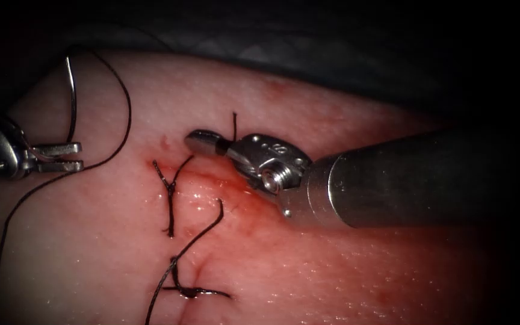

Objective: Wound Closure
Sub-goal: Use the right tool to adjust the suture tail

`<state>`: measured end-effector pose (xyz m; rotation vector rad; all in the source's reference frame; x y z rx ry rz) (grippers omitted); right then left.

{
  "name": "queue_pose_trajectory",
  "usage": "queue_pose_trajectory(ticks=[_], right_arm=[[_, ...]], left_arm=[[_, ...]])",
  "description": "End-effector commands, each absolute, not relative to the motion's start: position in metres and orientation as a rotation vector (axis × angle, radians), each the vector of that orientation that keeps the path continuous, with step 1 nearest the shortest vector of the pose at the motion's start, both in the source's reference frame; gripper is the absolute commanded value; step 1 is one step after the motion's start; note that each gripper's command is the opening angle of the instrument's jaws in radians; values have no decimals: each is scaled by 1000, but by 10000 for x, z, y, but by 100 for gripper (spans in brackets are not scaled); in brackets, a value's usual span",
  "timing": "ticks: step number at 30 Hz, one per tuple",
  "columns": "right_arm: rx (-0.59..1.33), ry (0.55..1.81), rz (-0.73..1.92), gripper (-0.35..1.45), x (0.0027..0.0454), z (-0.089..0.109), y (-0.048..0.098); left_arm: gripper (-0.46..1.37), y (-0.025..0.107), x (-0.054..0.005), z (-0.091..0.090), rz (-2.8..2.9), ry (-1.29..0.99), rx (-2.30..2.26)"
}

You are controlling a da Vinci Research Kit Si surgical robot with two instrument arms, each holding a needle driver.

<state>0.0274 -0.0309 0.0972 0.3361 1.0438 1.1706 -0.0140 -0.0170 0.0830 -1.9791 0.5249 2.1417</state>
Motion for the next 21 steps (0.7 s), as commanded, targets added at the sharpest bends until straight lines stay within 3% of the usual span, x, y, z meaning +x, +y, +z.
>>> queue_pose_trajectory(ticks=[1,7,11,19,21], right_arm=[[334,1042,1172,-30,274,972,-309],[334,1042,1172,-27,274,971,-310],[334,1042,1172,-13,274,971,-310],[329,1039,1190,89,274,971,-310],[325,1038,1193,103,275,971,-309]], left_arm=[[-35,-170,-141,830,2146,521,-1981],[-35,-170,-141,830,2145,520,-1982],[-35,-169,-141,829,2145,520,-1982],[-35,-170,-141,829,2145,520,-1981],[-35,-170,-141,829,2145,520,-1981]])
